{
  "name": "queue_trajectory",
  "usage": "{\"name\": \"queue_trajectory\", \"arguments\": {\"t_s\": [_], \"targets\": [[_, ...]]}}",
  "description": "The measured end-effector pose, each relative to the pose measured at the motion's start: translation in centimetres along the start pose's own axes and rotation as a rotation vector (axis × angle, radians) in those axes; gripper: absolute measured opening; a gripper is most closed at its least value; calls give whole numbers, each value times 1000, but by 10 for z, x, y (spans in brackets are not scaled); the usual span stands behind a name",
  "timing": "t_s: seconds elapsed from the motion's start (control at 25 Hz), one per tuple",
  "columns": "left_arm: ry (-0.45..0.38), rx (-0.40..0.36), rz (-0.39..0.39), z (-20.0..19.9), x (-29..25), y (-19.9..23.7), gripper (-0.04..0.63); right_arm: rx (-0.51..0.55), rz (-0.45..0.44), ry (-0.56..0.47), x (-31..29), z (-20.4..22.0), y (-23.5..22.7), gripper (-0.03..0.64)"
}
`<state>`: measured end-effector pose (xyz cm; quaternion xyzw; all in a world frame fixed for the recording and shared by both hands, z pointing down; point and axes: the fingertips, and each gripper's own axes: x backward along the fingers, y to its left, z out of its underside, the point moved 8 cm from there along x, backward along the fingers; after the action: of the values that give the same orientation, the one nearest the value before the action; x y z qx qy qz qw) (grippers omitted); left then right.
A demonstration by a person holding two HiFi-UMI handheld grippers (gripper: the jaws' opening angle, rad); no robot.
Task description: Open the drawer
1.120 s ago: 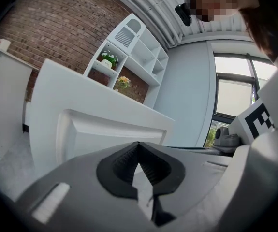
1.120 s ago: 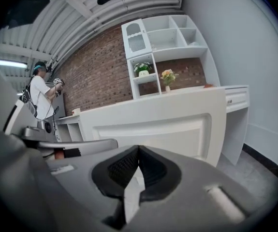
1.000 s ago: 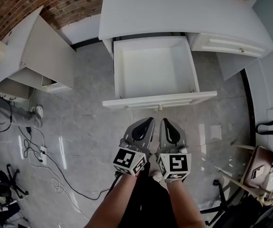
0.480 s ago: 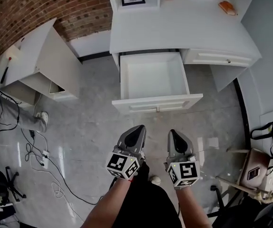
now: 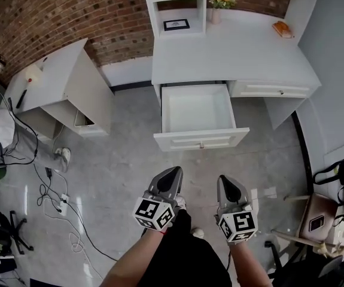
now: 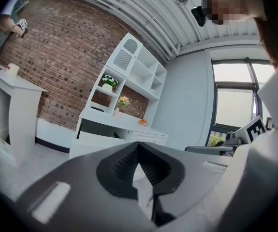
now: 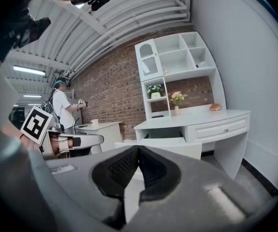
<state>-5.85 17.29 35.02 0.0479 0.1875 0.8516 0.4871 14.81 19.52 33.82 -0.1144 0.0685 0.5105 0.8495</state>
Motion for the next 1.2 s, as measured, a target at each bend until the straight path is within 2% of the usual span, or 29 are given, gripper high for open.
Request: {"name": "queue_trajectory", "arguments": {"t_s": [0.32,0.6,1.04,1.2], "targets": [[-2,-13,43,-30,24,-30,0,-12,-15,-16,36,-29,11,2],[-6,-56,95,-50,40,-57,0,-21,-16,-42,61,-53,22,2],[-44,-70,86,-76,64,-75,0,7,-52,-71,92,-81,32,2],[-54,-102,100,-87,68,-84,0,26,-57,-84,103,-89,29,2]]}}
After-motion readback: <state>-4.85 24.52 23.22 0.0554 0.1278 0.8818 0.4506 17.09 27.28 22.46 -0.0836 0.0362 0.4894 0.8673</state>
